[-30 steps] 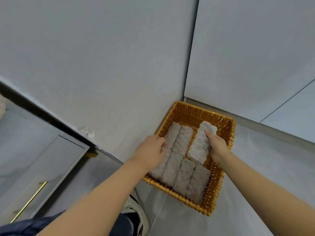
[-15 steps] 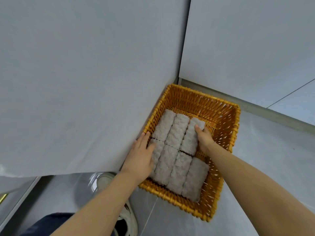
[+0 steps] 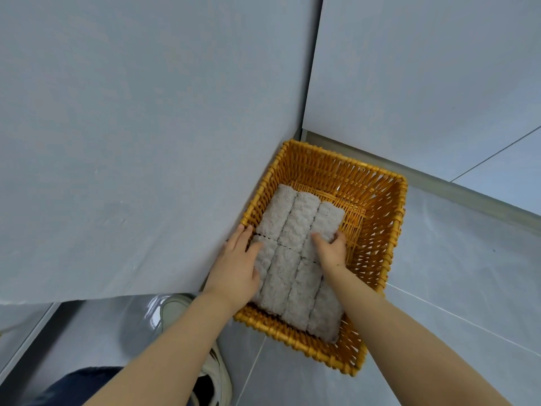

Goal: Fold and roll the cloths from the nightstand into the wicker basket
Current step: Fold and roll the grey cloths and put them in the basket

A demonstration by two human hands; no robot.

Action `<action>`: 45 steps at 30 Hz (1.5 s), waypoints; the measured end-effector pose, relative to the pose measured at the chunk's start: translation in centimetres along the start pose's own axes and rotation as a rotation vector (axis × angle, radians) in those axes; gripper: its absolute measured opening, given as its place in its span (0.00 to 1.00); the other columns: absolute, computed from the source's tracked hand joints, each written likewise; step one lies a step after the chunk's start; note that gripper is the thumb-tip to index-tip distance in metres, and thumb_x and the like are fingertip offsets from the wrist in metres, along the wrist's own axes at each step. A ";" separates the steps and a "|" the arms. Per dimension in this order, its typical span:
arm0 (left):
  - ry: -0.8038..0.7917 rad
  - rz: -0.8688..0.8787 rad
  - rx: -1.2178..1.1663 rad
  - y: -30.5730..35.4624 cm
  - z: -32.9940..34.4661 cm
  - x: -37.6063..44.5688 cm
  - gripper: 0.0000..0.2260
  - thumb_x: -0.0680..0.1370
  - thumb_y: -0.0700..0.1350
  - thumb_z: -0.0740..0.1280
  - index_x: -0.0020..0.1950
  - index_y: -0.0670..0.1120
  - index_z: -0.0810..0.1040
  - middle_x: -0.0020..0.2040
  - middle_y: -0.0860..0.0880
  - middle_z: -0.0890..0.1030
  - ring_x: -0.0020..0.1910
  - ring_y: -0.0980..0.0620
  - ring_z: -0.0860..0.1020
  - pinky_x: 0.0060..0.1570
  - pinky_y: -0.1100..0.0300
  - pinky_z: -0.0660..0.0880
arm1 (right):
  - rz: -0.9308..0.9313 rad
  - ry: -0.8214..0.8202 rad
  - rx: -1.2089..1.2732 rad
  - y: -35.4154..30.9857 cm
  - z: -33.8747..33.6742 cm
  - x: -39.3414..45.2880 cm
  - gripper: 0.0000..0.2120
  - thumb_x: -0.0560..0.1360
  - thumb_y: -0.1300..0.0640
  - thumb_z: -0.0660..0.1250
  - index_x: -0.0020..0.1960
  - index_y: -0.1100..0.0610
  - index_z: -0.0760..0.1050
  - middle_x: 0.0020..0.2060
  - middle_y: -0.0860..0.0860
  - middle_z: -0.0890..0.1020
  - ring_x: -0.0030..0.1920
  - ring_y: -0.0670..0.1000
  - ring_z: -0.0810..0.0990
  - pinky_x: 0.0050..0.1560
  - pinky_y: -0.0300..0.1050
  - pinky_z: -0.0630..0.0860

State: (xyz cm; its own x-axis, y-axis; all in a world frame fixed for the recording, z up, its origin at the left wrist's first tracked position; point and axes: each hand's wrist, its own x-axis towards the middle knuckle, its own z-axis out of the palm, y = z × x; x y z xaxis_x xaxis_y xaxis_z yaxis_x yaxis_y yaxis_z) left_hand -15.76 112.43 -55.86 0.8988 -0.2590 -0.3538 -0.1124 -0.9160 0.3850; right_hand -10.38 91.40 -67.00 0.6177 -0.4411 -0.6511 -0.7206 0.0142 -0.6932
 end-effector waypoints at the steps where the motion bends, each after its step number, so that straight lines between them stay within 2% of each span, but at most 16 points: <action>1: -0.005 0.001 -0.006 -0.1 0.0 0.0 0.26 0.79 0.43 0.60 0.77 0.48 0.59 0.80 0.48 0.47 0.78 0.50 0.40 0.77 0.49 0.47 | -0.007 0.001 -0.015 0.1 0.3 -0.1 0.34 0.73 0.52 0.72 0.73 0.58 0.60 0.67 0.56 0.72 0.65 0.59 0.72 0.66 0.57 0.71; 5: -0.053 0.021 -0.014 -0.2 -0.6 -0.4 0.26 0.80 0.45 0.60 0.77 0.49 0.59 0.80 0.48 0.48 0.78 0.50 0.43 0.77 0.50 0.47 | 0.034 0.015 0.000 -0.6 0.6 -0.1 0.35 0.72 0.51 0.74 0.72 0.58 0.61 0.67 0.57 0.72 0.65 0.59 0.73 0.65 0.57 0.72; 8: -0.058 0.045 0.002 0.1 -1.0 -1.2 0.25 0.80 0.46 0.60 0.77 0.50 0.61 0.80 0.48 0.50 0.78 0.50 0.47 0.77 0.54 0.47 | 0.065 0.013 0.051 -1.1 0.1 -1.0 0.37 0.71 0.51 0.75 0.73 0.57 0.60 0.67 0.56 0.71 0.65 0.60 0.73 0.65 0.59 0.72; 12: -0.022 0.003 -0.057 1.4 -2.5 -1.9 0.22 0.80 0.47 0.61 0.74 0.52 0.66 0.77 0.52 0.60 0.75 0.52 0.57 0.73 0.59 0.55 | -0.077 0.045 0.087 -2.3 -1.8 -4.7 0.37 0.72 0.53 0.73 0.74 0.57 0.58 0.69 0.54 0.68 0.67 0.55 0.70 0.68 0.55 0.69; 15: -0.002 -0.012 -0.238 3.3 -4.8 -2.9 0.22 0.79 0.46 0.62 0.74 0.52 0.66 0.72 0.57 0.65 0.72 0.57 0.62 0.70 0.64 0.58 | -0.189 -0.038 0.128 -4.0 -3.8 -9.8 0.30 0.77 0.55 0.68 0.74 0.55 0.59 0.66 0.50 0.68 0.66 0.51 0.68 0.65 0.48 0.69; 17: -0.011 -0.039 -0.429 4.8 -6.5 -4.1 0.23 0.80 0.46 0.64 0.74 0.53 0.66 0.67 0.61 0.66 0.68 0.62 0.63 0.68 0.66 0.58 | -0.282 -0.127 0.118 -5.1 -5.2 -13.2 0.24 0.78 0.55 0.65 0.72 0.53 0.64 0.65 0.49 0.70 0.64 0.49 0.70 0.61 0.45 0.70; 20: 0.006 -0.060 -0.679 6.2 -8.7 -6.2 0.17 0.79 0.42 0.66 0.68 0.52 0.73 0.65 0.58 0.75 0.65 0.60 0.72 0.70 0.58 0.66 | -0.395 -0.218 0.089 -6.9 -6.9 -17.7 0.18 0.79 0.55 0.64 0.68 0.51 0.69 0.62 0.45 0.73 0.61 0.44 0.72 0.54 0.36 0.70; 22: 0.081 -0.057 -0.762 6.7 -10.3 -8.5 0.13 0.78 0.40 0.66 0.62 0.51 0.77 0.59 0.56 0.80 0.59 0.60 0.76 0.66 0.56 0.72 | -0.461 -0.279 0.074 -8.4 -7.9 -20.8 0.16 0.79 0.56 0.64 0.66 0.50 0.71 0.60 0.43 0.75 0.60 0.42 0.74 0.52 0.35 0.72; 25: 0.169 -0.049 -0.820 7.4 -13.0 -12.0 0.10 0.78 0.40 0.67 0.56 0.52 0.80 0.54 0.55 0.82 0.54 0.61 0.79 0.56 0.69 0.74 | -0.571 -0.387 -0.001 -10.5 -8.9 -25.1 0.12 0.79 0.56 0.63 0.62 0.48 0.74 0.57 0.42 0.78 0.58 0.40 0.76 0.53 0.36 0.74; 28: 0.272 -0.050 -0.781 7.8 -15.7 -15.8 0.08 0.78 0.42 0.67 0.53 0.55 0.80 0.50 0.57 0.83 0.51 0.62 0.79 0.51 0.72 0.73 | -0.685 -0.546 -0.132 -12.3 -9.6 -29.7 0.11 0.79 0.56 0.63 0.59 0.46 0.77 0.56 0.40 0.80 0.58 0.36 0.76 0.55 0.34 0.73; 31: 0.379 -0.055 -0.671 7.1 -18.3 -20.2 0.09 0.77 0.43 0.66 0.54 0.55 0.79 0.49 0.59 0.82 0.49 0.64 0.78 0.48 0.74 0.71 | -0.785 -0.661 -0.199 -14.0 -9.4 -34.8 0.11 0.79 0.57 0.63 0.58 0.47 0.78 0.54 0.40 0.82 0.57 0.36 0.77 0.54 0.32 0.73; 34: 0.449 -0.076 -0.676 5.2 -20.4 -24.8 0.09 0.77 0.44 0.66 0.55 0.55 0.79 0.49 0.59 0.82 0.49 0.66 0.78 0.43 0.76 0.70 | -0.858 -0.779 -0.213 -15.3 -8.0 -39.6 0.11 0.79 0.60 0.64 0.58 0.50 0.78 0.52 0.42 0.83 0.56 0.39 0.79 0.56 0.34 0.74; 38: 0.597 -0.105 -0.718 1.7 -23.0 -30.2 0.10 0.77 0.41 0.67 0.52 0.56 0.79 0.48 0.56 0.83 0.48 0.64 0.79 0.47 0.71 0.72 | -0.911 -0.916 -0.219 -16.9 -4.7 -44.9 0.11 0.78 0.62 0.64 0.57 0.54 0.79 0.51 0.46 0.84 0.54 0.42 0.80 0.56 0.34 0.75; 40: 0.661 -0.147 -0.754 -0.1 -24.2 -32.3 0.11 0.77 0.39 0.67 0.53 0.54 0.79 0.48 0.55 0.83 0.47 0.62 0.79 0.46 0.74 0.72 | -0.926 -0.946 -0.218 -17.7 -3.0 -46.8 0.10 0.78 0.63 0.64 0.57 0.55 0.79 0.50 0.47 0.85 0.53 0.42 0.81 0.54 0.32 0.76; 42: 0.742 -0.196 -0.761 -2.6 -25.2 -35.0 0.11 0.77 0.37 0.67 0.55 0.52 0.78 0.49 0.54 0.83 0.47 0.63 0.79 0.44 0.78 0.70 | -0.956 -0.981 -0.255 -18.5 -0.6 -48.9 0.10 0.78 0.61 0.63 0.57 0.54 0.79 0.50 0.45 0.85 0.52 0.41 0.81 0.54 0.35 0.77; 45: 0.845 -0.252 -0.739 -6.3 -26.3 -38.5 0.11 0.77 0.37 0.67 0.54 0.51 0.79 0.49 0.55 0.83 0.49 0.62 0.79 0.46 0.75 0.71 | -0.987 -1.036 -0.319 -19.3 3.2 -51.7 0.10 0.78 0.61 0.63 0.56 0.52 0.79 0.49 0.44 0.85 0.52 0.40 0.81 0.56 0.37 0.78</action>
State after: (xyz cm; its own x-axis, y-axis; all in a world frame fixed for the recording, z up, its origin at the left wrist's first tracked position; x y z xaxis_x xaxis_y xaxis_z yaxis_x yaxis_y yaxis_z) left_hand -38.53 136.20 -22.22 0.8891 0.4496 0.0856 0.1356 -0.4375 0.8890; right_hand -27.40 116.77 -20.95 0.7366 0.6762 0.0158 0.1674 -0.1596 -0.9729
